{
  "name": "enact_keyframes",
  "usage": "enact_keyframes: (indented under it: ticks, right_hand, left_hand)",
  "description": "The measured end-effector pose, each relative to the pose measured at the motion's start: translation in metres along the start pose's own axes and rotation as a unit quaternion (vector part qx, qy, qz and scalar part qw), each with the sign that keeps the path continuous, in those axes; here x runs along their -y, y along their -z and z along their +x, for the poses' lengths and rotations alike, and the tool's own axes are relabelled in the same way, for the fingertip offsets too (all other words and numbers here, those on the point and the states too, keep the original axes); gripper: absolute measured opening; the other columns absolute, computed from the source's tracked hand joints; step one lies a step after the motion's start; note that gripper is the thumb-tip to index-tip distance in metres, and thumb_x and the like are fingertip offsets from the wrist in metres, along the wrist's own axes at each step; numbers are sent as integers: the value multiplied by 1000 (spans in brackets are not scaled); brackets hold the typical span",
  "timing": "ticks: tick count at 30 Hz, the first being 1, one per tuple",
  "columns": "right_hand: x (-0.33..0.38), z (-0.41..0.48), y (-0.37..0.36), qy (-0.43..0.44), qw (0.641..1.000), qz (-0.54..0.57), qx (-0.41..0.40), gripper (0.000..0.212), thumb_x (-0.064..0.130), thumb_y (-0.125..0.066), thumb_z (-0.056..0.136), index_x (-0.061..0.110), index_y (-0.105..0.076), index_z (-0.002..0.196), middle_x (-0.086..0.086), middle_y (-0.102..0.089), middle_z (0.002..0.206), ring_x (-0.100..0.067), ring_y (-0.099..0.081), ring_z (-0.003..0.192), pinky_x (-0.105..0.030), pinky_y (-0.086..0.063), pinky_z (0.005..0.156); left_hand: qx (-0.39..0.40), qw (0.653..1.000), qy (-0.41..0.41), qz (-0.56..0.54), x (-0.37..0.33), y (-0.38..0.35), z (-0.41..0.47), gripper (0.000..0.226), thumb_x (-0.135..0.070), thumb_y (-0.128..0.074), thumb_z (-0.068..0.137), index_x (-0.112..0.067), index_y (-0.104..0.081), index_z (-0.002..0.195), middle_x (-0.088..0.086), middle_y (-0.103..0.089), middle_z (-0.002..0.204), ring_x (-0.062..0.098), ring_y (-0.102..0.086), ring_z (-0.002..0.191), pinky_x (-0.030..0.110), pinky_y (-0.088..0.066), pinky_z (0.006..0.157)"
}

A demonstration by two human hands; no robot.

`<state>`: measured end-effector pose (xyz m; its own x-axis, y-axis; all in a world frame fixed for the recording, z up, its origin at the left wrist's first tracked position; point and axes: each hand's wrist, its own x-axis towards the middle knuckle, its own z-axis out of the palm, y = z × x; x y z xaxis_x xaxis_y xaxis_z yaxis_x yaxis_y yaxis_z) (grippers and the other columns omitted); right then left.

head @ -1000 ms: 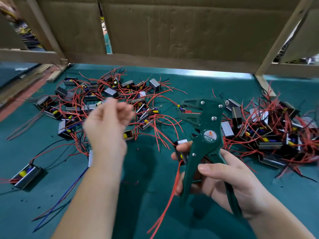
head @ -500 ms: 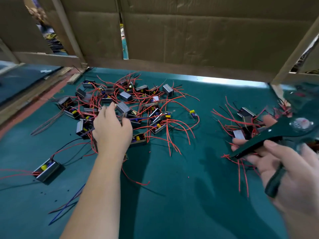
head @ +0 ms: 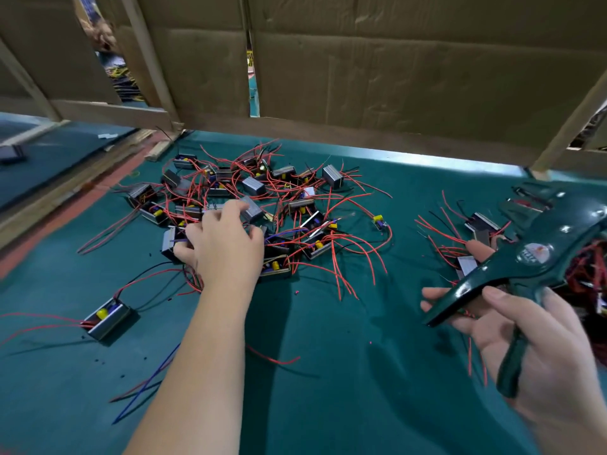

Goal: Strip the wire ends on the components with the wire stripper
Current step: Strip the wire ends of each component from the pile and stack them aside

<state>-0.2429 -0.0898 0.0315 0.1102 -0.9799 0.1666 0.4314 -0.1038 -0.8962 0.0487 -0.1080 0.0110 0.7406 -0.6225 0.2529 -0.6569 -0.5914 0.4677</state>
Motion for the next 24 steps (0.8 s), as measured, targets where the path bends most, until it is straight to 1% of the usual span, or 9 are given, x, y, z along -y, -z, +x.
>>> enact_keyframes:
  ticks: [2,4,7,9,11,14,17,21,24]
  right_hand:
    - [-2,0,0,-10,1000,5,2,46,7,-46,77,-1,-51,122,-9,-60,126,-46,-68,77,-57,-57,68]
    - [-4,-1,0,-12,1000,-5,5,48,7,-48,77,-2,-51,125,-11,-61,119,-47,-67,79,-60,-55,71]
    - [-6,-3,0,-8,1000,-15,22,44,11,-51,76,7,-55,120,-1,-68,115,-48,-67,80,-66,-52,73]
    - [-6,-3,0,-18,999,-15,39,47,17,-56,72,13,-59,119,-2,-65,123,-48,-67,82,-67,-51,74]
    - [-8,-3,-1,-30,998,-24,50,46,21,-62,69,24,-67,114,-3,-69,116,-47,-67,83,-64,-53,75]
    - [-11,-4,-3,-42,996,-44,59,45,20,-64,70,38,-69,110,-4,-75,95,-46,-68,83,-59,-54,77]
    - [-13,-4,-3,-70,995,-29,65,43,21,-66,67,35,-71,107,-8,-74,94,-50,-66,84,-61,-53,74]
    - [-16,-3,-2,-93,993,-20,73,39,16,-65,69,31,-72,105,-10,-73,96,-53,-64,86,-63,-52,73]
    - [-16,-2,-1,-99,993,-3,63,39,10,-56,72,26,-73,103,-9,-71,105,-53,-64,84,-63,-54,72]
  left_hand:
    - [9,999,-27,21,-4,-3,-2,34,-29,-47,92,-43,-52,123,1,-54,130,30,-34,123,53,-16,103]
    - [55,997,-30,46,-8,-6,-1,43,-27,-38,95,-49,-46,131,3,-51,135,30,-28,128,59,-6,108]
    - [133,987,-17,86,-14,-9,11,50,-26,-26,94,-48,-38,138,9,-44,142,33,-20,136,63,5,109]
    - [186,980,-7,76,-19,-7,25,52,-25,-26,92,-43,-38,138,10,-41,145,34,-14,139,64,7,109]
    - [216,975,11,55,-23,-6,33,53,-25,-27,89,-41,-40,137,13,-37,148,34,-10,141,63,8,110]
    - [139,990,-2,31,-19,-11,27,49,-27,-35,88,-37,-47,135,10,-35,147,35,-16,139,63,9,110]
    - [-4,997,-68,-30,-16,-10,12,45,-24,-55,82,-35,-57,126,-1,-41,138,32,-27,131,63,4,110]
    - [-120,971,-156,-139,-26,10,-1,42,-19,-61,79,-38,-66,116,-7,-49,132,26,-36,128,58,2,108]
    - [-148,944,-227,-191,-36,34,-9,42,-26,-58,79,-41,-64,118,-12,-49,132,17,-42,126,51,-2,108]
